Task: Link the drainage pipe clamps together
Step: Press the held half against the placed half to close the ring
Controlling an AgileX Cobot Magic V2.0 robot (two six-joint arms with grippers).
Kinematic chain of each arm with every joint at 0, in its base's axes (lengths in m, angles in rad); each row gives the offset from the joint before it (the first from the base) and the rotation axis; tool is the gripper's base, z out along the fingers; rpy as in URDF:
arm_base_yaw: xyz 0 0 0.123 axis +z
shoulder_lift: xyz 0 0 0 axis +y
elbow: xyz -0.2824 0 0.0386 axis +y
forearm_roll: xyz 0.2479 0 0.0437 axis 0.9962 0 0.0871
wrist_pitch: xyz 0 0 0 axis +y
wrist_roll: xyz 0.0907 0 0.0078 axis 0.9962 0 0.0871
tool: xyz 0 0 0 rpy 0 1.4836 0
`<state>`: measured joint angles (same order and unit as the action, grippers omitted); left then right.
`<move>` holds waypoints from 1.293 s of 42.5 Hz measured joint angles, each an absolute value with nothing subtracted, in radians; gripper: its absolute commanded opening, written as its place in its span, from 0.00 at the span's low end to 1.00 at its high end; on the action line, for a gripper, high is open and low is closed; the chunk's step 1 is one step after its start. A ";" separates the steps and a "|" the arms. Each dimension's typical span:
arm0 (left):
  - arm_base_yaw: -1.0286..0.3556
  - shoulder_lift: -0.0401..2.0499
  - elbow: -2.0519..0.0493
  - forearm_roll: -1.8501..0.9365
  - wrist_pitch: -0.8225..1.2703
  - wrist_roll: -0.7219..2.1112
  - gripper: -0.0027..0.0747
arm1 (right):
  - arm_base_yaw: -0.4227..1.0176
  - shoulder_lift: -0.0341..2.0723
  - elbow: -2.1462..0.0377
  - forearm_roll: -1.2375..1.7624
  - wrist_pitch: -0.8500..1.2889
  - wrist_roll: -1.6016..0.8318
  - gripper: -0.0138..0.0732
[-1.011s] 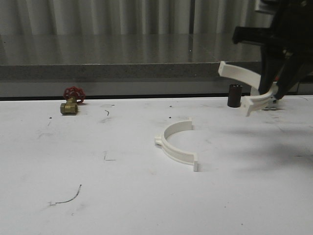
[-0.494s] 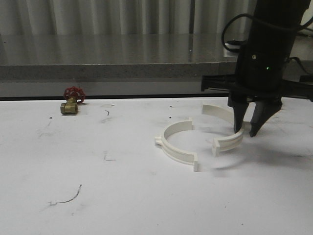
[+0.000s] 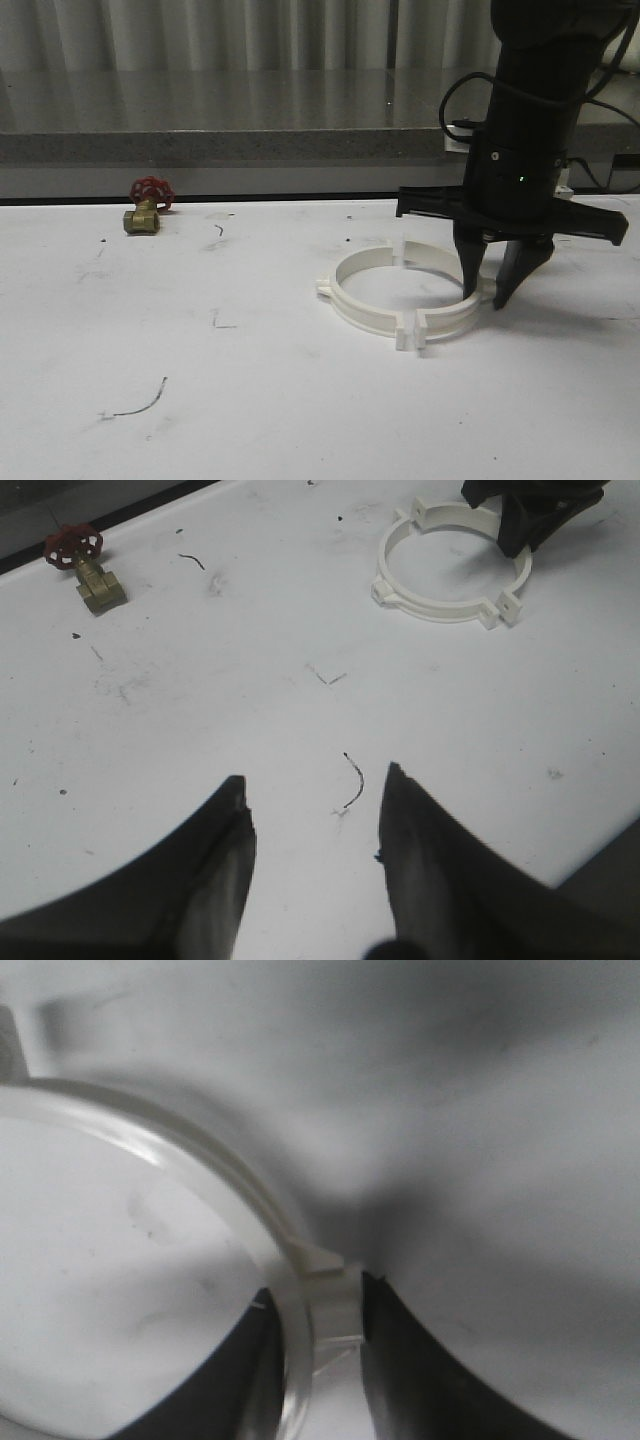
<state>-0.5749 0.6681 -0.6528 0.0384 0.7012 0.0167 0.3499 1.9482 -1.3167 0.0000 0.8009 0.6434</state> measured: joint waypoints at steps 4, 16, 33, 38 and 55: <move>-0.575 0.668 -0.653 0.038 0.701 0.017 0.41 | 0.354 1.950 -1.317 0.000 0.796 0.643 0.41; -0.575 0.668 -0.653 0.038 0.701 0.017 0.41 | 0.354 1.950 -1.317 0.009 0.777 0.645 0.41; -0.575 0.668 -0.653 0.038 0.701 0.017 0.41 | 0.354 1.950 -1.317 0.010 0.766 0.646 0.41; -0.575 0.668 -0.653 0.038 0.701 0.017 0.41 | 0.354 1.955 -1.317 0.010 0.759 0.647 0.41; -0.575 0.668 -0.653 0.038 0.701 0.017 0.41 | 0.354 1.965 -1.317 0.015 0.756 0.647 0.52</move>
